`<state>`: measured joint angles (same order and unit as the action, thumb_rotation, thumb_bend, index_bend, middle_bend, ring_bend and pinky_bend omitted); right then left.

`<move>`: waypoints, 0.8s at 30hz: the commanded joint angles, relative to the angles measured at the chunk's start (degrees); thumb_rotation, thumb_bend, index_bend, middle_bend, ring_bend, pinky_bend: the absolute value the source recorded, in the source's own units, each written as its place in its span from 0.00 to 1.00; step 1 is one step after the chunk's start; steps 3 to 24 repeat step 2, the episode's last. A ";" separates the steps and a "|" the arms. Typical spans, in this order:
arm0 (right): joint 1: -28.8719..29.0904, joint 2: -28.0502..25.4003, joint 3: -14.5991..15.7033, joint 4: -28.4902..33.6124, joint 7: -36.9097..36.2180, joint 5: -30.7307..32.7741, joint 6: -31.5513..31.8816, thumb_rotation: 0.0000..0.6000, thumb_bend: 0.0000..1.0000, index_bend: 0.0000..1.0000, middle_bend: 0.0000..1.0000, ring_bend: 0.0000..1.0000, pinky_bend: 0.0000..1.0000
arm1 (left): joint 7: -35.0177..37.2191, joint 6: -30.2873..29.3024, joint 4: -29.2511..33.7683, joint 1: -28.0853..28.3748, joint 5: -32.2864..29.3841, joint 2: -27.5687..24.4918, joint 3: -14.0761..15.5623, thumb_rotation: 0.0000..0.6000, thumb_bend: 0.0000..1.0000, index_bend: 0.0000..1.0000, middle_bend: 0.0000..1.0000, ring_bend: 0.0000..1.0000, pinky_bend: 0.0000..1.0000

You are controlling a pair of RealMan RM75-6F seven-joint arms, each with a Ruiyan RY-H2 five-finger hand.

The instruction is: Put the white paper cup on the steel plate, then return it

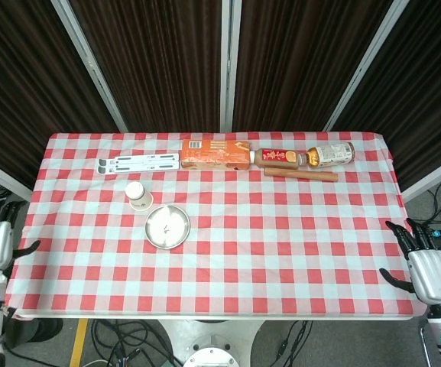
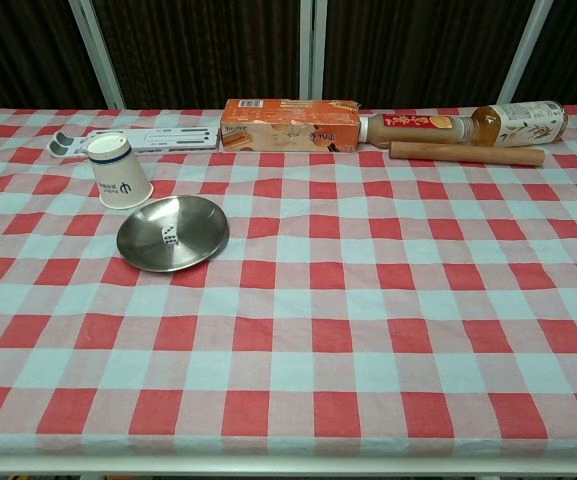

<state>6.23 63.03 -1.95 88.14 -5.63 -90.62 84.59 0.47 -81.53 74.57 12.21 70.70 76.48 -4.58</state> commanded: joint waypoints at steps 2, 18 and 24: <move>-0.49 0.69 0.43 -0.29 -0.21 -0.59 0.81 1.00 0.08 0.11 0.18 0.00 0.09 | -2.98 -4.73 5.69 -4.70 1.84 -3.01 2.87 1.00 0.13 0.19 0.19 0.09 0.15; -0.49 0.69 0.43 -0.29 -0.21 -0.59 0.81 1.00 0.08 0.11 0.18 0.00 0.09 | -2.98 -4.73 5.69 -4.70 1.84 -3.01 2.87 1.00 0.13 0.19 0.19 0.09 0.15; -0.49 0.69 0.43 -0.29 -0.21 -0.59 0.81 1.00 0.08 0.11 0.18 0.00 0.09 | -2.98 -4.73 5.69 -4.70 1.84 -3.01 2.87 1.00 0.13 0.19 0.19 0.09 0.15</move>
